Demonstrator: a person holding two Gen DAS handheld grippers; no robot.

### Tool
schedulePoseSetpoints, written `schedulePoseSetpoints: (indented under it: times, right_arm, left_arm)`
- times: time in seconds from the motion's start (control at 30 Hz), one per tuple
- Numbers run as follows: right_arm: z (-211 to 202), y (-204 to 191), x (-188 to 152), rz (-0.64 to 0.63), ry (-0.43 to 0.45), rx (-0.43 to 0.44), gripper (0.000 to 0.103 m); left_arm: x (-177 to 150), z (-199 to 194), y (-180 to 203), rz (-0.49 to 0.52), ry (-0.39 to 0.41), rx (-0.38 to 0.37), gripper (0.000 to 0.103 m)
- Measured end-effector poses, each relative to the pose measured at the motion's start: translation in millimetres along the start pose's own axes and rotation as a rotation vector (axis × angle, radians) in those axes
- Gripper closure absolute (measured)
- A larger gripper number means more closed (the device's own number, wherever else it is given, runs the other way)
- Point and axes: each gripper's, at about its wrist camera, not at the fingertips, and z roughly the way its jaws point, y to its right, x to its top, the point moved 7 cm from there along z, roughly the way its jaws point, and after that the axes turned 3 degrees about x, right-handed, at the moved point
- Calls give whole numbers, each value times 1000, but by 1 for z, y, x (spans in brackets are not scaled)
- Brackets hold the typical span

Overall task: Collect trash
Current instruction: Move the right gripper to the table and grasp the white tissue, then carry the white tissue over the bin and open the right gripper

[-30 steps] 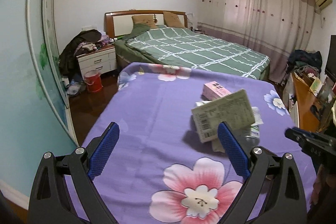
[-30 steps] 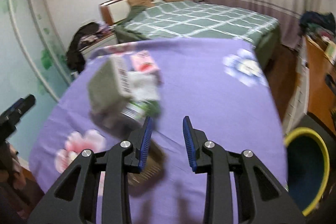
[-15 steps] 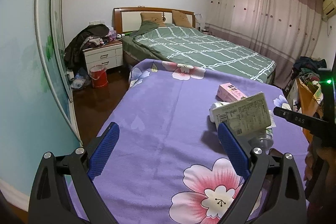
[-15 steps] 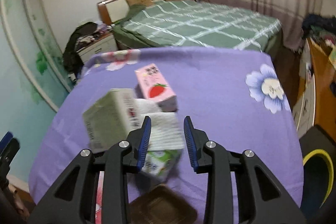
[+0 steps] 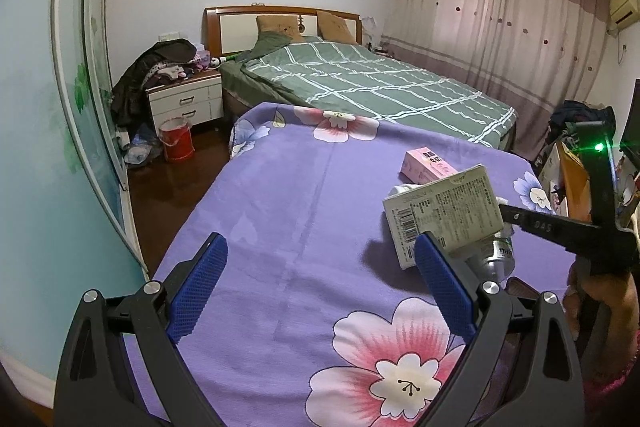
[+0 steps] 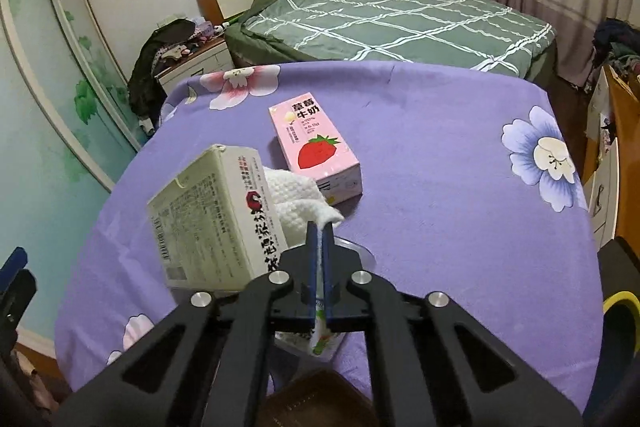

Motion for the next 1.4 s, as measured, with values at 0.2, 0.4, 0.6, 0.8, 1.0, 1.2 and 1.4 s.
schedulePoseSetpoints:
  times: [0.2, 0.4, 0.6, 0.8, 1.0, 1.2, 1.4]
  right_arm:
    - [-33, -4, 17, 1, 68, 48, 101]
    - [-57, -11, 35, -10, 118, 71, 101]
    - [-87, -10, 51, -14, 188, 65, 101]
    - [-126, -2, 63, -8, 271, 58, 101]
    - [-163, 14, 61, -6, 328, 27, 101]
    - [-189, 43, 42, 19, 345, -24, 101]
    - [-211, 88, 14, 79, 347, -100, 101]
  left_arm:
    - [-3, 3, 6, 4, -13, -15, 10]
    - [-4, 3, 13, 16, -20, -29, 10]
    - [-4, 3, 20, 34, -21, -43, 10]
    - [-5, 1, 31, 47, -22, -58, 10]
    - [-7, 1, 43, 65, -32, -80, 10]
    - [-9, -2, 59, 88, -33, -113, 10]
    - [-14, -4, 89, 134, -41, -158, 10]
